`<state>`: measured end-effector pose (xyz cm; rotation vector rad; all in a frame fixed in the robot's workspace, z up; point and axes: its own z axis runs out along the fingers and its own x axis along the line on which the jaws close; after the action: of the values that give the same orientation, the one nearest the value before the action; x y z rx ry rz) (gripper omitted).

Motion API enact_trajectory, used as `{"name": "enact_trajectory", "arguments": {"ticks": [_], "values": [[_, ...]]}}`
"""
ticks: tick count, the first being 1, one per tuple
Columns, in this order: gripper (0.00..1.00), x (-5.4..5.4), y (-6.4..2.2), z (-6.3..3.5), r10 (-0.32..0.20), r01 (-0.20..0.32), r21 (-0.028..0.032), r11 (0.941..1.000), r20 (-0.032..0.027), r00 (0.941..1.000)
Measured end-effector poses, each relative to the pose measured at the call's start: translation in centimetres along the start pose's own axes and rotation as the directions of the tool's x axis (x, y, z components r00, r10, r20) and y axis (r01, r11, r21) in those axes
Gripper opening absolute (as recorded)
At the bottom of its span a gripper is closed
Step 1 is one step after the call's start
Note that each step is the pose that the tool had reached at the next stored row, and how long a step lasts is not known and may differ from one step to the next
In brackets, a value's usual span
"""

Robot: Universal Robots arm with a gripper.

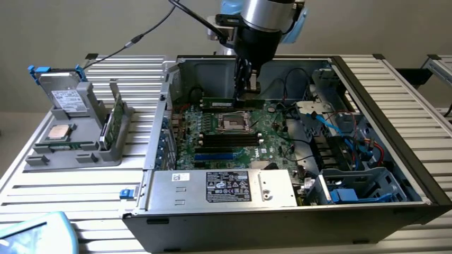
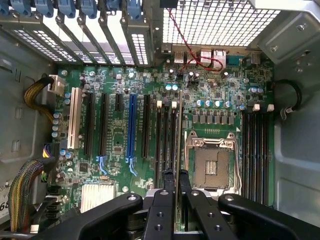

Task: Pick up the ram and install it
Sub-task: 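Insert the ram into the slot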

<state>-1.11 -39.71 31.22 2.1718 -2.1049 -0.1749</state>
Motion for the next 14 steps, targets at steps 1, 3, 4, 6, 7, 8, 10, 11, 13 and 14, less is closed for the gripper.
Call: {"name": "enact_trajectory", "arguments": {"ticks": [1, 3, 4, 6, 7, 8, 10, 11, 13, 14], "values": [[0.14, 0.0, 0.00, 0.00, 0.000, 0.000, 0.0000, 1.0000, 0.0000, 1.0000], [0.14, 0.0, -0.01, 0.01, 0.000, 0.000, 0.0012, 1.0000, 0.0017, 1.0000], [0.14, 0.0, -0.03, 0.12, 0.000, 0.000, 0.0017, 1.0000, 0.0020, 1.0000], [0.14, 0.0, -0.08, 0.47, 0.000, 0.000, 0.0034, 1.0000, 0.0020, 1.0000], [0.14, 0.0, -0.11, 0.65, 0.000, 0.000, 0.0038, 1.0000, 0.0019, 1.0000], [0.14, 0.0, -0.14, 0.84, 0.000, 0.000, 0.0041, 1.0000, 0.0018, 1.0000], [0.14, 0.0, -0.19, 1.19, 0.000, 0.000, 0.0044, 1.0000, 0.0018, 1.0000], [0.14, 0.0, -0.22, 1.37, 0.000, 0.000, 0.0045, 1.0000, 0.0020, 1.0000], [0.14, 0.0, -0.28, 1.73, 0.000, 0.000, 0.0046, 1.0000, 0.0018, 1.0000], [0.14, 0.0, -0.31, 1.91, 0.000, 0.000, 0.0046, 1.0000, 0.0018, 1.0000]]}}
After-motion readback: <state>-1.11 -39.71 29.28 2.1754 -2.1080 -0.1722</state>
